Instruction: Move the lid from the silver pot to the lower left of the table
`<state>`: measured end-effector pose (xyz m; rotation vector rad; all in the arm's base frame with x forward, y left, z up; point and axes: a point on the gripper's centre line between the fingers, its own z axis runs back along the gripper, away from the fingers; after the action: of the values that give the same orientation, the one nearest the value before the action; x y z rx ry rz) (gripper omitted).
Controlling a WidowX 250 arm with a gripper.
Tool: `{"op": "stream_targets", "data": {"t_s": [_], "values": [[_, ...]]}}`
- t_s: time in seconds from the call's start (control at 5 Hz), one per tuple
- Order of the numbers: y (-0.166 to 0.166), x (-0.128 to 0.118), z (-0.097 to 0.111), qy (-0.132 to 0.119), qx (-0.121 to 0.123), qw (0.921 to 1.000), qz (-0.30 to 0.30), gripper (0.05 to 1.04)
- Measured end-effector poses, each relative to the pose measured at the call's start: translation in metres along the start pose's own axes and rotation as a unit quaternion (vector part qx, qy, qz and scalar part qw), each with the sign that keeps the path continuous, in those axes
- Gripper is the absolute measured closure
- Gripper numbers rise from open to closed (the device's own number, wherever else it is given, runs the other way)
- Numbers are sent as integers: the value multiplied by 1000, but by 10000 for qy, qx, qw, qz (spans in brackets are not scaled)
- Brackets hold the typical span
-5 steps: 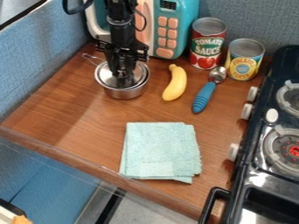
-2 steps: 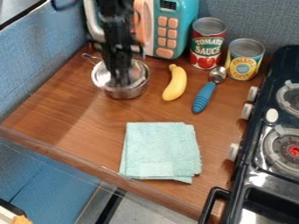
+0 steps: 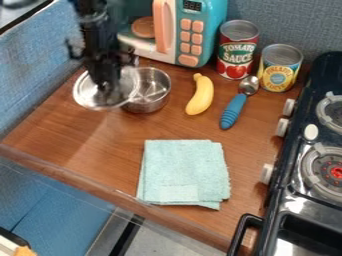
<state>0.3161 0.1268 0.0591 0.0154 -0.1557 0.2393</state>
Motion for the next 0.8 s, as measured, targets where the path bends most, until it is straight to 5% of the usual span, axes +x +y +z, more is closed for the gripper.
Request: {"op": "stream_targets", "data": {"t_s": [0.2, 0.4, 0.8], "values": [[17, -20, -16, 149, 193, 9997, 46, 801], [32, -42, -54, 535, 355, 9978, 151, 801], [49, -32, -66, 459, 528, 9969, 351, 736]]}}
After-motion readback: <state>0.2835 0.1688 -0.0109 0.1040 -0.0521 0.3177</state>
